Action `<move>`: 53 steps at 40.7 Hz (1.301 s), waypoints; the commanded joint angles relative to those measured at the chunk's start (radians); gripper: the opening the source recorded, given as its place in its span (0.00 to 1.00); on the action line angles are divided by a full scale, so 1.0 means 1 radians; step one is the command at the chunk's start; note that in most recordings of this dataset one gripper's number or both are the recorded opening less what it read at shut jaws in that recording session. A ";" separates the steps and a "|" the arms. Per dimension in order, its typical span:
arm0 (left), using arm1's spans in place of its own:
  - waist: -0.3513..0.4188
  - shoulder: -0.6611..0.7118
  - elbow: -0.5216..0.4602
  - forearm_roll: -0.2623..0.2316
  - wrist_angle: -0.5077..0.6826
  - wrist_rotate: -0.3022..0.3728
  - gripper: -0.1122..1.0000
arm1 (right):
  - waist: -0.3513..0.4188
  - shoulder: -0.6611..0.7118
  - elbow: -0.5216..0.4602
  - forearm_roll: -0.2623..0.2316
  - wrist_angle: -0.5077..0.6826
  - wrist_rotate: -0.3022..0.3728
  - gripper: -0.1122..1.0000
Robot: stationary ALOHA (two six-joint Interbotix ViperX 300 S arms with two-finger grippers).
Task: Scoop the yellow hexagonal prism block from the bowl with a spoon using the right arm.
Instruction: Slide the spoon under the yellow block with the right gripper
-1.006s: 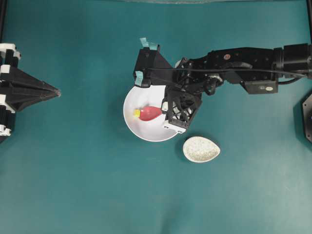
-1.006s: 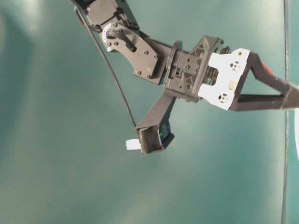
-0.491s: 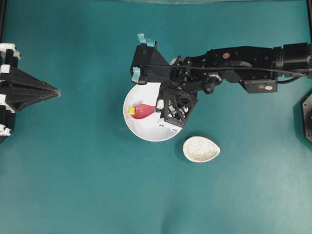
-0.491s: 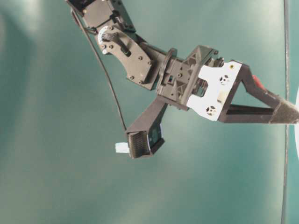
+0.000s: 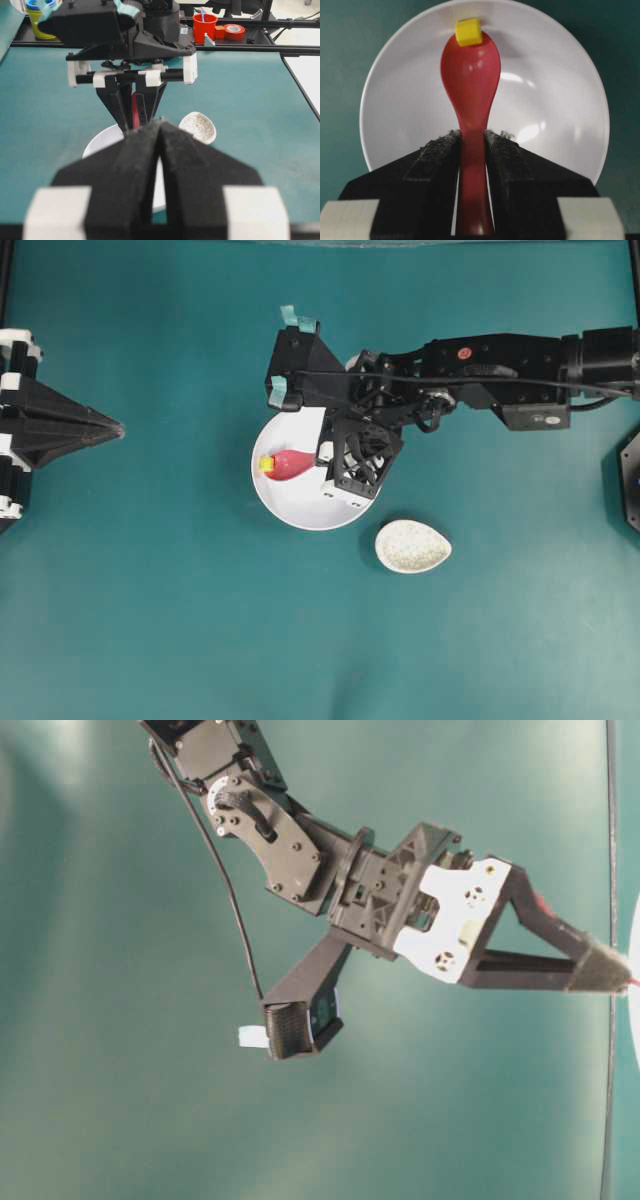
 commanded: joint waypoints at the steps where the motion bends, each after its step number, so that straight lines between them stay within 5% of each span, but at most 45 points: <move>1: -0.002 0.003 -0.029 0.003 -0.012 -0.002 0.09 | 0.000 -0.040 -0.014 -0.002 -0.017 0.000 0.31; 21: -0.002 0.003 -0.028 0.003 -0.012 -0.002 0.09 | 0.002 -0.060 0.025 -0.002 -0.052 0.002 0.30; 53: -0.002 0.005 -0.028 0.003 -0.012 -0.002 0.09 | 0.021 -0.158 0.189 -0.002 -0.302 0.003 0.31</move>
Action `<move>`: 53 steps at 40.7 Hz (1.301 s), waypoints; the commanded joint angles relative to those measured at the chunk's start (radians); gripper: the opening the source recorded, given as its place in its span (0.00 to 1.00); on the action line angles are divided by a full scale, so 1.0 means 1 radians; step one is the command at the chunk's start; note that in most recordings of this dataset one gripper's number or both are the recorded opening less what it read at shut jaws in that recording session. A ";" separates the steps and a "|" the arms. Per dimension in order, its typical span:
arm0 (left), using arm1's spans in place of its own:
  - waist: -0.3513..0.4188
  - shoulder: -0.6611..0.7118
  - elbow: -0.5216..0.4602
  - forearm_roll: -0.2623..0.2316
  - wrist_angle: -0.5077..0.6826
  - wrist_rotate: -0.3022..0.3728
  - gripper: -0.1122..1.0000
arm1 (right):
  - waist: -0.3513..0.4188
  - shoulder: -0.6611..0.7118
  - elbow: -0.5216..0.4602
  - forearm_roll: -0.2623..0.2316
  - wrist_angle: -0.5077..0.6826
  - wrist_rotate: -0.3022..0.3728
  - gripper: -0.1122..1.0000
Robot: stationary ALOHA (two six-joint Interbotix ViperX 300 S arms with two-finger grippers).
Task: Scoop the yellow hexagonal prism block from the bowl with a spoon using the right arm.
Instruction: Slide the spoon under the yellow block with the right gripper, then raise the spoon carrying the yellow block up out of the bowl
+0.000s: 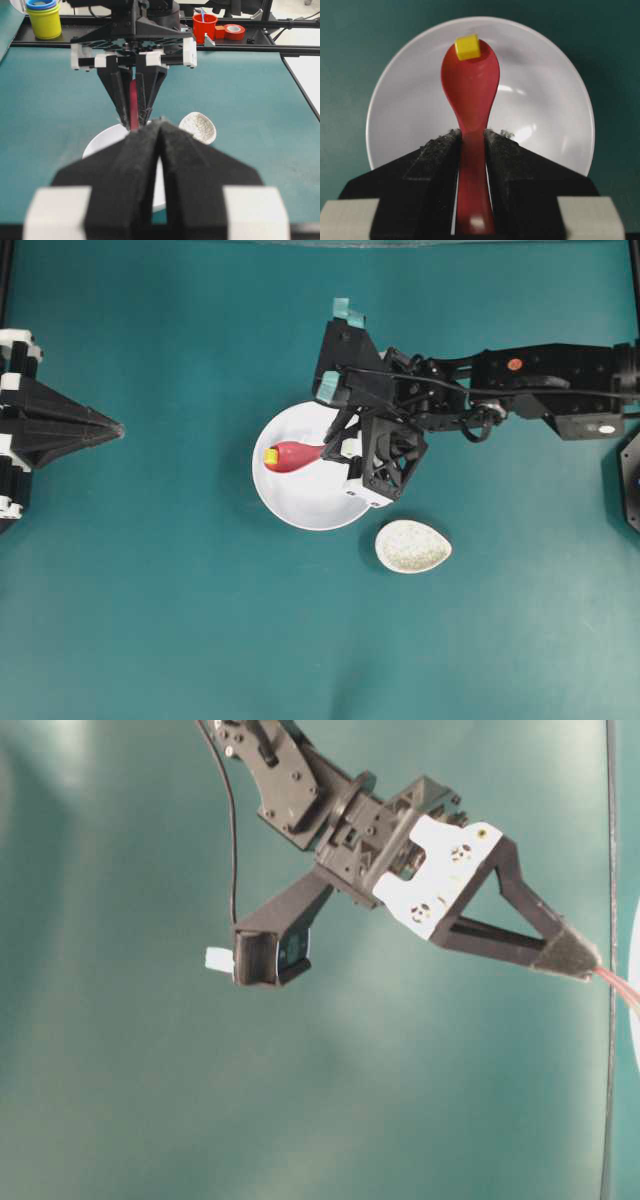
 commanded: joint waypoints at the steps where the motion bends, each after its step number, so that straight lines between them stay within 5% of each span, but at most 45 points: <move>1: -0.002 0.005 -0.028 0.002 -0.012 0.000 0.09 | 0.009 -0.044 0.008 -0.002 -0.046 -0.002 0.30; 30: -0.002 0.005 -0.029 0.002 -0.012 0.000 0.09 | 0.049 -0.268 0.281 -0.012 -0.629 -0.005 0.30; 53: -0.002 0.006 -0.028 0.002 -0.011 0.012 0.09 | 0.049 -0.291 0.278 -0.012 -0.548 0.003 0.30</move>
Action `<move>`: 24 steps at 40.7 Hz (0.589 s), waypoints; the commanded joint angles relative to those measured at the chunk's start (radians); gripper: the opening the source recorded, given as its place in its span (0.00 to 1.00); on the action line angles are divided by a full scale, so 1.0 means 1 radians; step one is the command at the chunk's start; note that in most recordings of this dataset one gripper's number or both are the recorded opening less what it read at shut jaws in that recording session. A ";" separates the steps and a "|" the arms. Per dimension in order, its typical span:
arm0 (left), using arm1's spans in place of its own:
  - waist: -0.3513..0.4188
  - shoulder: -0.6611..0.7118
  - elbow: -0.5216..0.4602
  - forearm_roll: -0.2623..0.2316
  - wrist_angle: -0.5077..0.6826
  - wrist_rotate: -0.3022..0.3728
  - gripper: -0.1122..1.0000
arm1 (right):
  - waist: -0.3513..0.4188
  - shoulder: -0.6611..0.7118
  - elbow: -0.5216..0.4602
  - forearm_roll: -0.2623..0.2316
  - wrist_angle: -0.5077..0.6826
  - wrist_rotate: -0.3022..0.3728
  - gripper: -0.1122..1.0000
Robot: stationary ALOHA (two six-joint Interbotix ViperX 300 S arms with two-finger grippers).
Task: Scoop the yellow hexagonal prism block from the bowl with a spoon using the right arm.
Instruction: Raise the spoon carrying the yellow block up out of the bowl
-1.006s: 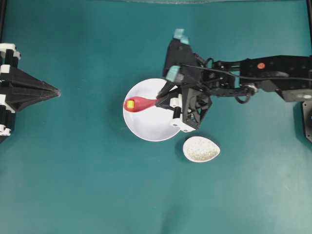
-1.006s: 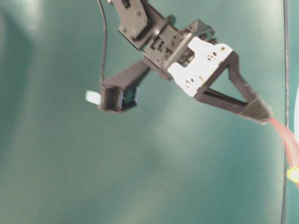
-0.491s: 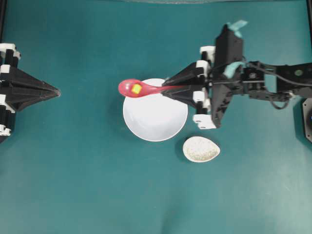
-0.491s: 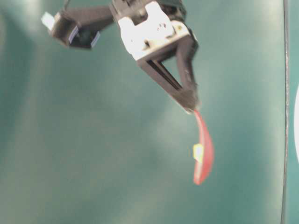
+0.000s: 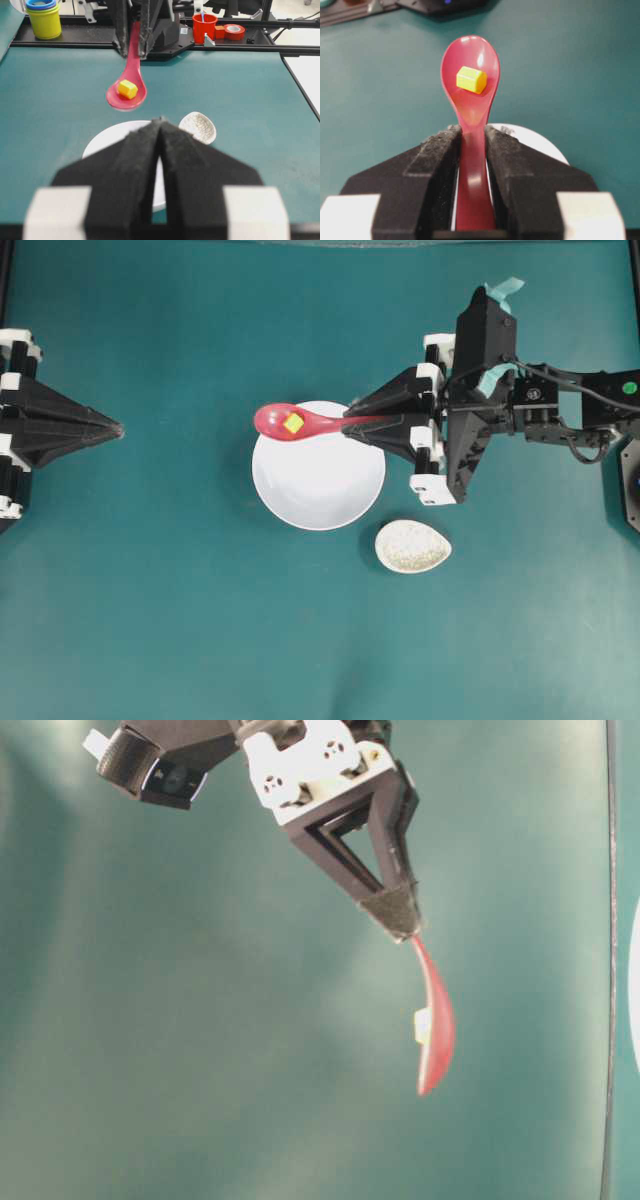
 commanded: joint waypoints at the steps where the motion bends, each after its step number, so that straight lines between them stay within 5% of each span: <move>1: -0.002 0.006 -0.028 0.002 -0.012 0.008 0.09 | 0.002 -0.020 -0.028 -0.002 0.005 0.002 0.31; 24: -0.002 0.006 -0.028 0.002 -0.012 -0.002 0.09 | 0.002 -0.023 -0.054 -0.005 0.006 -0.005 0.30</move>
